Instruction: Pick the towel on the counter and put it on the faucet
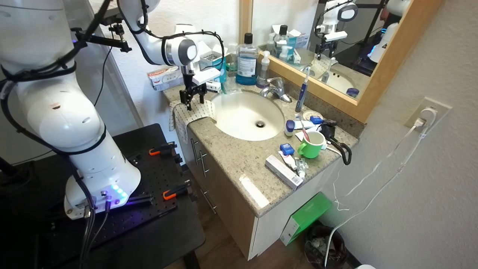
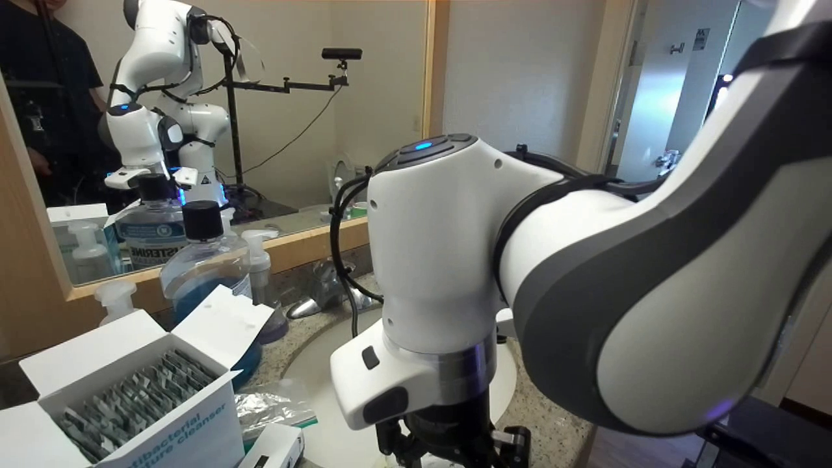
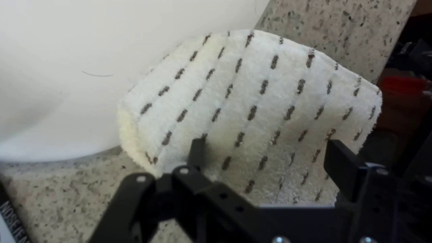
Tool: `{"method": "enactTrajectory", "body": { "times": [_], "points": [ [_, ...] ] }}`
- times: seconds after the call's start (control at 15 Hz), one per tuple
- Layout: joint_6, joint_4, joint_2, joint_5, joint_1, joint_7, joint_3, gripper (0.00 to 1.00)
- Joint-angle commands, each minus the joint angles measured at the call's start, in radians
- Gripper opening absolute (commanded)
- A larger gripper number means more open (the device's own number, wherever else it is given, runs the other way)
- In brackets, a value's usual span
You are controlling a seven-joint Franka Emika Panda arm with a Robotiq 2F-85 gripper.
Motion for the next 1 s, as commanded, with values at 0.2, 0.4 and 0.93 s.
{"method": "enactTrajectory", "body": {
  "times": [0.2, 0.4, 0.93],
  "points": [
    [-0.032, 0.034, 0.021, -0.026, -0.012, 0.011, 0.006, 0.39],
    [-0.039, 0.016, -0.022, -0.055, 0.002, 0.041, 0.004, 0.15],
    [-0.082, 0.003, -0.141, -0.158, 0.032, 0.154, 0.013, 0.08]
  ]
}}
